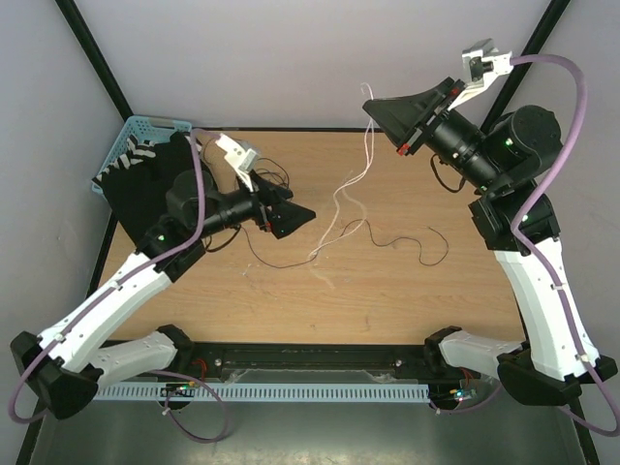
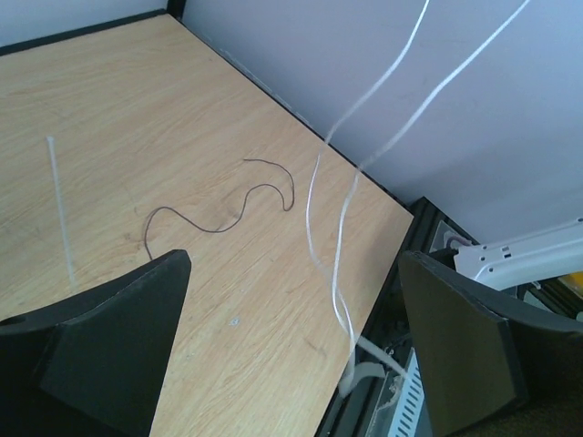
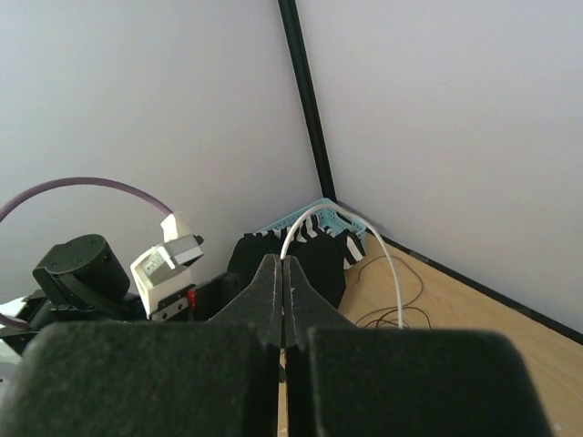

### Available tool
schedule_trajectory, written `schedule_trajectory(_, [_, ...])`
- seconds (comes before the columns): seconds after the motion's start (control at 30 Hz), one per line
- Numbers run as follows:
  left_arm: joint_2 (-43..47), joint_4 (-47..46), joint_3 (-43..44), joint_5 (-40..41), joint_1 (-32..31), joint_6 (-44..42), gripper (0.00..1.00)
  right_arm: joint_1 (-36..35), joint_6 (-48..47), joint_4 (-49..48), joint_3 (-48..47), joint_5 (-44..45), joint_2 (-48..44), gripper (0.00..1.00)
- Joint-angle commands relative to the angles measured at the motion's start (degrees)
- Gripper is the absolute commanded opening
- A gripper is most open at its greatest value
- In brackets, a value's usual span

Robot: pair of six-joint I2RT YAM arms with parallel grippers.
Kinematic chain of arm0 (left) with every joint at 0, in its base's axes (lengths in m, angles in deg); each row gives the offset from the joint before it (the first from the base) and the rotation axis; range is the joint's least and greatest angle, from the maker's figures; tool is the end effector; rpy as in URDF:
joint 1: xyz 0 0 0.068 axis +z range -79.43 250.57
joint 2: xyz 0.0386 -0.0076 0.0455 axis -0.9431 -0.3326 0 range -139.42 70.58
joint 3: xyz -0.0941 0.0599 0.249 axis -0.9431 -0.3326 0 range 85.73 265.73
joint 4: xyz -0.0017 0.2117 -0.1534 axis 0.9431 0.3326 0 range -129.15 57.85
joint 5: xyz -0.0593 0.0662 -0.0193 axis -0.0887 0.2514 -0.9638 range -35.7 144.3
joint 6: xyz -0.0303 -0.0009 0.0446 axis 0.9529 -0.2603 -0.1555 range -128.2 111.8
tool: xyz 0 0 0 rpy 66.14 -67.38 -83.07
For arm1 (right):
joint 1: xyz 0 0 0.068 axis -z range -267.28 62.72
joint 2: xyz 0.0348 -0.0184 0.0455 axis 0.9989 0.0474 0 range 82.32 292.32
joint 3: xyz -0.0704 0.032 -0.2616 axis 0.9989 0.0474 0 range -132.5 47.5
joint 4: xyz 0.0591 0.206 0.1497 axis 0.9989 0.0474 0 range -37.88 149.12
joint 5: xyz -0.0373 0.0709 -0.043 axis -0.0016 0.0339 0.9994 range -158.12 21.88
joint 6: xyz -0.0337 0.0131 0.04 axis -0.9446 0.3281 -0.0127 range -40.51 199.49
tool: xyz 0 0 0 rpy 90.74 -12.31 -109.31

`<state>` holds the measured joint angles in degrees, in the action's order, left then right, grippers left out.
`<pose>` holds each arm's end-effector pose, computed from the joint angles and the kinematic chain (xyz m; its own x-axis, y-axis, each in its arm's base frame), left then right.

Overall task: Zip-tie the wires
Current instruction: Straighten the cable at the center of the board.

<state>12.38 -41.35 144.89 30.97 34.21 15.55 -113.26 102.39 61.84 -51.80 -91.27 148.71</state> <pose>0.1779 -0.1485 0.4079 -0.3069 -0.2333 -0.9227 0.8077 0.4490 -0.3821 0.1606 0.0938 0.5809 0.0431 0.4189 -0.9070 -0.8081 0.5484 0.2149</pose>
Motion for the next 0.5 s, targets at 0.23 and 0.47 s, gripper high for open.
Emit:
schedule_trajectory(0.23, [-5.82,-7.21,0.24,-1.01,-5.12,-1.53,0.99,-0.36,3.72,-4.04,1.94,-1.6,-1.76,0.0])
schedule_trajectory(0.47, [-10.16,-8.44,1.32,-2.41,-7.11,-2.18,0.98,-0.37,4.35,-5.13,2.99,-1.06,-2.85,0.0])
